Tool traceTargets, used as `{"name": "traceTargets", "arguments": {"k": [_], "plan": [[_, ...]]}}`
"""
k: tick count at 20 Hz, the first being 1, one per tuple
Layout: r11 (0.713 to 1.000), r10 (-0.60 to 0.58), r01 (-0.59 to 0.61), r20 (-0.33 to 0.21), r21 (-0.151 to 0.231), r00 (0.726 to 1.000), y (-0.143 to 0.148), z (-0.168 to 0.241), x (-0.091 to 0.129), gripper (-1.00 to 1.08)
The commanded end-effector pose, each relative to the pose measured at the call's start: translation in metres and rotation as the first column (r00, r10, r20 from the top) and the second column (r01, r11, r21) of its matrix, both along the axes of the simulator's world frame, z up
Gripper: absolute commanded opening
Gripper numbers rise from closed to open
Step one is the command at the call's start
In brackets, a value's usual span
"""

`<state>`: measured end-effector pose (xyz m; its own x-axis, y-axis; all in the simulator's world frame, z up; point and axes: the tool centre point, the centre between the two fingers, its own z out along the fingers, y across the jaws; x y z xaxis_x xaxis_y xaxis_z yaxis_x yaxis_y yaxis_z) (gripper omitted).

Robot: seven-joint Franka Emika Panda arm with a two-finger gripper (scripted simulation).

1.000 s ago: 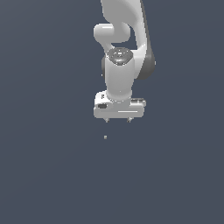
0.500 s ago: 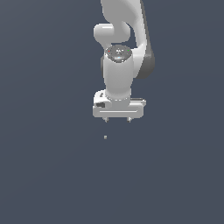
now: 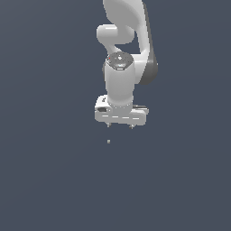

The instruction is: Pick up the object and move it to a goal position.

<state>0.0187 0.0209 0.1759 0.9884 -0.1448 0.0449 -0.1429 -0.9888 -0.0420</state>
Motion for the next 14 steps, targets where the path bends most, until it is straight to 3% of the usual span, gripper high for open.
{"name": "traceTargets", "arguments": {"k": [1, 7, 14], "plan": [[0.999, -0.049, 0.049, -0.005, 0.003, 0.999, -0.002, -0.006, 0.0, 1.0], [0.978, -0.208, 0.208, -0.02, 0.009, 0.978, -0.01, -0.023, 0.0, 1.0], [0.911, -0.412, 0.413, -0.039, 0.007, 0.91, -0.02, -0.047, 0.0, 1.0]]}}
